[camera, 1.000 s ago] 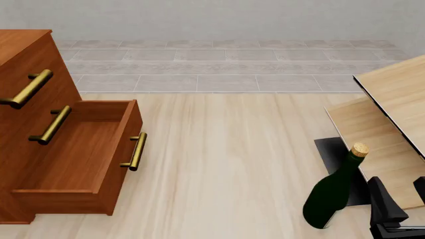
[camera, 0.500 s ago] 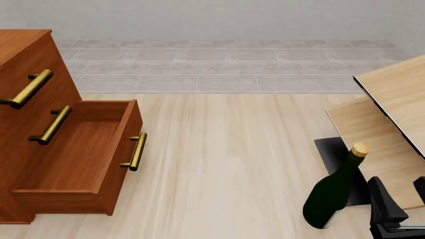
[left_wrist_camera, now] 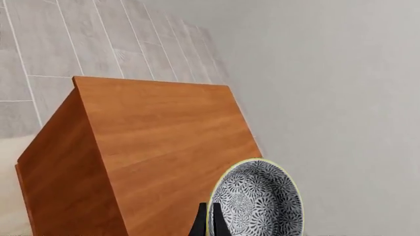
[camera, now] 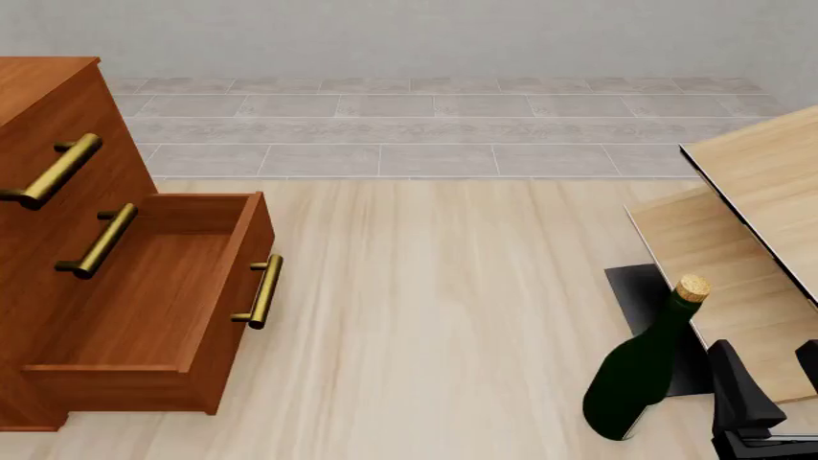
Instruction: Put the bowl on top of the cabinet.
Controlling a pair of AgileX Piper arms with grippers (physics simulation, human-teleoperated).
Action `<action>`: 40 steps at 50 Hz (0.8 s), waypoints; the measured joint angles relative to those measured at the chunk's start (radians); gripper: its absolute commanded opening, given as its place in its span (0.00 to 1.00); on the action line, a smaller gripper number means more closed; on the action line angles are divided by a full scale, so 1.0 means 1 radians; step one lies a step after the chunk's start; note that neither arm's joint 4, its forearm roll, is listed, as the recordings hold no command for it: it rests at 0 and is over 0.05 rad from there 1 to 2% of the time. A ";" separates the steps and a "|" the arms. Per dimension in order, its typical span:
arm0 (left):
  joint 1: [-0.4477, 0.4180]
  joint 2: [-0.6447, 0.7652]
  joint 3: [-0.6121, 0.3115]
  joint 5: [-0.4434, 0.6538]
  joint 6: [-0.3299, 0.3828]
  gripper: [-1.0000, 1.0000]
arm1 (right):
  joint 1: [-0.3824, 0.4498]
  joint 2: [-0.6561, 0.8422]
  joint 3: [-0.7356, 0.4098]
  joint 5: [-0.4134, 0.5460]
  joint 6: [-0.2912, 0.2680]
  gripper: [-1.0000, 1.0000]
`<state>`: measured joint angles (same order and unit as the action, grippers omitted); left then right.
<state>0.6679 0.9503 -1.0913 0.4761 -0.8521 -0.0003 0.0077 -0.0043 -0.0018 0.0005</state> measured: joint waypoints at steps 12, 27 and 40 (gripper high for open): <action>0.002 0.027 0.011 -0.022 -0.003 0.00 | 0.000 0.000 0.000 0.000 0.000 1.00; 0.016 0.059 0.018 -0.044 0.008 0.00 | 0.000 0.000 0.000 0.000 0.000 1.00; 0.024 0.082 0.026 -0.061 0.014 0.00 | 0.000 0.000 0.000 0.000 0.000 1.00</action>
<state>0.6924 1.0319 -1.0654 0.4150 -0.8378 -0.0004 0.0076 -0.0043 -0.0018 0.0006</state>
